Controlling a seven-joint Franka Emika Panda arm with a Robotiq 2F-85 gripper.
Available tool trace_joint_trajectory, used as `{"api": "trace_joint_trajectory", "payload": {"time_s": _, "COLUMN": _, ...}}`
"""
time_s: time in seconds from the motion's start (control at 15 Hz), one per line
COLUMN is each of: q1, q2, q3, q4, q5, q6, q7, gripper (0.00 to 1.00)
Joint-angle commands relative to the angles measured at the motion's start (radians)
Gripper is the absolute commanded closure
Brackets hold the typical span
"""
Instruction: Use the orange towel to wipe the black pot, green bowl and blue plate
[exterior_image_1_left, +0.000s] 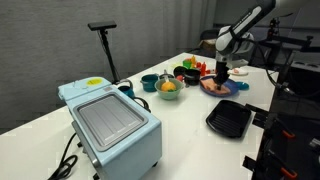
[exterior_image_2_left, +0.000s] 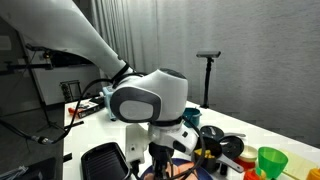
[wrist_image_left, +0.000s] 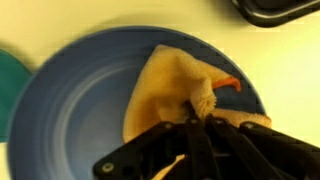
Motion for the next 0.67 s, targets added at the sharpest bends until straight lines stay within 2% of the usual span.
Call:
{"api": "trace_joint_trajectory", "payload": {"time_s": 0.0, "q1": -0.023, "q2": -0.063, "q3": -0.094, "q4": -0.038, "q5": -0.087, "q6": -0.044, "q7": -0.031, "gripper": 0.99}}
{"api": "trace_joint_trajectory", "payload": {"time_s": 0.27, "q1": -0.074, "q2": -0.039, "q3": -0.177, "q4": 0.030, "q5": -0.117, "q6": -0.065, "q7": -0.025, "gripper": 0.99}}
{"api": "trace_joint_trajectory", "payload": {"time_s": 0.6, "q1": -0.153, "q2": -0.059, "q3": -0.192, "q4": 0.113, "q5": -0.046, "q6": -0.113, "q7": -0.069, "gripper": 0.99}}
